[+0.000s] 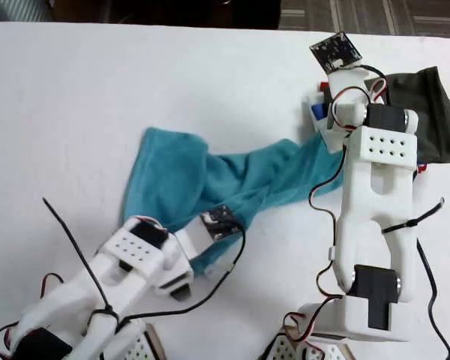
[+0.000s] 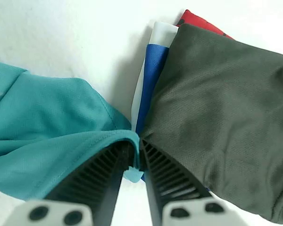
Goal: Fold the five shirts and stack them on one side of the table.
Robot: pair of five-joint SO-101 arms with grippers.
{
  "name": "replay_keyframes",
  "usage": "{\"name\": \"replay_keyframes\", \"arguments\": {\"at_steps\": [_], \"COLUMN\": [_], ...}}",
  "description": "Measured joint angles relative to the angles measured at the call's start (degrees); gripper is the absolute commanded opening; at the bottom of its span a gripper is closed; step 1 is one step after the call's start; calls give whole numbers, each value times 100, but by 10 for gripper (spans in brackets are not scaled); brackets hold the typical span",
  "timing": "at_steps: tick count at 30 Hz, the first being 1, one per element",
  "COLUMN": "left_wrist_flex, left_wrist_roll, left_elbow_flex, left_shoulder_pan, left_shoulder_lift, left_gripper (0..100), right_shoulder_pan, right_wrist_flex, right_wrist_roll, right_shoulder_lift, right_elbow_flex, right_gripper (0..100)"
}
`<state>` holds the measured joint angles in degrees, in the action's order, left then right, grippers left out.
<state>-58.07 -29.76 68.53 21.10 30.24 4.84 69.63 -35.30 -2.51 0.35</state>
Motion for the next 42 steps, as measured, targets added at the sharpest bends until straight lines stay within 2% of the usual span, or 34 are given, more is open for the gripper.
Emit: {"name": "replay_keyframes", "arguments": {"at_steps": [2, 5, 6, 8, 14, 25, 29, 34, 42], "left_wrist_flex": [9, -44, -53, -62, -281, -2110, -2954, -3947, -4308], "left_wrist_roll": [0, 0, 0, 0, 9, 0, 0, 0, 0], "left_elbow_flex": [0, 0, 0, 0, -246, -2127, -3095, -4879, -7165], "left_shoulder_pan": [-9, -9, 0, 9, -79, -281, -747, -1565, -2813], "left_shoulder_lift": [0, 0, 0, 26, 26, 26, 26, 26, 26], "left_gripper": [215, 38, 15, 41, 26, 26, 26, 25, 25], "right_shoulder_pan": [0, 0, 0, 0, 0, 0, 0, -44, -53], "right_wrist_flex": [0, 0, 0, 0, 0, 114, 440, 510, 35], "right_wrist_roll": [0, 0, 0, 0, 0, 193, 853, 985, 1046], "right_shoulder_lift": [0, 0, 0, 0, 0, 0, -273, -1222, -2611], "right_elbow_flex": [0, 0, 0, 0, 0, -44, -97, -97, -105], "right_gripper": [19, 19, 19, 19, 19, 19, 19, 19, 19]}}
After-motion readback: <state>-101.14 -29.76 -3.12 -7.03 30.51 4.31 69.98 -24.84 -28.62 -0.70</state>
